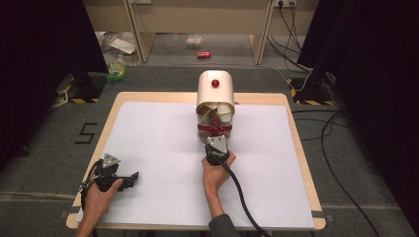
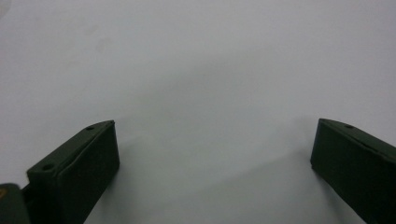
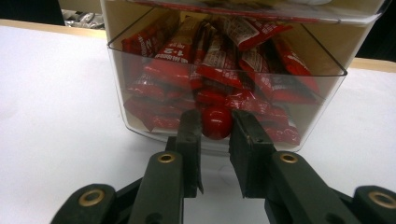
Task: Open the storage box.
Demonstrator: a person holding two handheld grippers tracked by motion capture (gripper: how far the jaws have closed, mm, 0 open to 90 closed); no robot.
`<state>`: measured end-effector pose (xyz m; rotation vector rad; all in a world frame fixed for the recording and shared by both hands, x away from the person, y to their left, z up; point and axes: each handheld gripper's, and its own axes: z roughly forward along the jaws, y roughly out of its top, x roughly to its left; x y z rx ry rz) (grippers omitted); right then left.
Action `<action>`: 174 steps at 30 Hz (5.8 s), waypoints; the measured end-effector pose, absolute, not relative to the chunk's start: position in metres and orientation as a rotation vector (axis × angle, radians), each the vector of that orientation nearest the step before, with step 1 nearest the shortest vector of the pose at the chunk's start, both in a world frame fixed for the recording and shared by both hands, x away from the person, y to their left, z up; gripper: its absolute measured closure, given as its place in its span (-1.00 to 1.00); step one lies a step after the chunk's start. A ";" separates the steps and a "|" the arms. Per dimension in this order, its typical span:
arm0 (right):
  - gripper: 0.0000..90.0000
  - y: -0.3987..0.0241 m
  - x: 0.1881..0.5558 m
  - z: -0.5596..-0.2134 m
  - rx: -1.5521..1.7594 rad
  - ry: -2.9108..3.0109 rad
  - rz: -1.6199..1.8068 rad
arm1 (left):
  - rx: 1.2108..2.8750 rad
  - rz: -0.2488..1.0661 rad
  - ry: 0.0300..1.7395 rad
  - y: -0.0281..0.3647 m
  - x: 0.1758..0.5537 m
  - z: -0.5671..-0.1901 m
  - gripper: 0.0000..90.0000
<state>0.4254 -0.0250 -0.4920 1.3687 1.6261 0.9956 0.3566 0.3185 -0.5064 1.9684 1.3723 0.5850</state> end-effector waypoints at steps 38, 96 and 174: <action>0.64 -0.037 0.375 -0.493 1.296 1.692 1.052 | 1.969 0.590 1.366 0.318 0.356 -0.506 -0.97; 0.12 -0.061 0.421 -0.441 0.891 2.189 1.126 | 1.969 0.588 1.368 0.318 0.356 -0.506 -0.97; -0.01 -0.091 0.360 -0.440 0.886 2.170 1.229 | 1.969 0.590 1.367 0.318 0.356 -0.506 -0.97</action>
